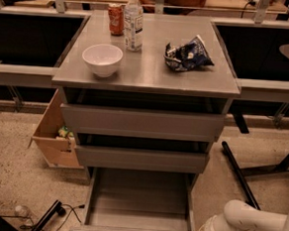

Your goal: Close bottom drawer

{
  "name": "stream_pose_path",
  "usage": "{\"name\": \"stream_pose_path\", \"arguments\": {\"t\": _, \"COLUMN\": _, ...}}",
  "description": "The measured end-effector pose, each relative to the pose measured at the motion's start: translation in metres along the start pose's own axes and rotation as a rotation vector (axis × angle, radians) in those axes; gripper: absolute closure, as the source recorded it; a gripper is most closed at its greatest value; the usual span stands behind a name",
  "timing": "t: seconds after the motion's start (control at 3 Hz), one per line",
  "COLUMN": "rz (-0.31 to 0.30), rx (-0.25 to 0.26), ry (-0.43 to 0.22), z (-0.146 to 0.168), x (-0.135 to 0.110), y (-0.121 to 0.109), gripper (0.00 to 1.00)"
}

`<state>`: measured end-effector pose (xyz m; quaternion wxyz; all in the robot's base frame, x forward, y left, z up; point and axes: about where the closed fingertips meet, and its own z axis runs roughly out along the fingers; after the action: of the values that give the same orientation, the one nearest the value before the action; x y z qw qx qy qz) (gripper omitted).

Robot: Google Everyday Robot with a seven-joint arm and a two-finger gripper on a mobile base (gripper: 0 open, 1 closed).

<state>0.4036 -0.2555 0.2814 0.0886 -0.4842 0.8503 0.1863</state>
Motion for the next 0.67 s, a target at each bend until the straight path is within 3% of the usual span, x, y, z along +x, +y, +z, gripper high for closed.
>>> {"name": "stream_pose_path", "arguments": {"t": 0.33, "rz": 0.003, "rx": -0.021, "ry": -0.029, "z": 0.066, "x": 0.033, "y": 0.003, "gripper": 1.00}}
{"name": "stream_pose_path", "arguments": {"t": 0.67, "rz": -0.016, "rx": 0.013, "ry": -0.064, "z": 0.112, "x": 0.049, "y": -0.007, "gripper": 1.00}}
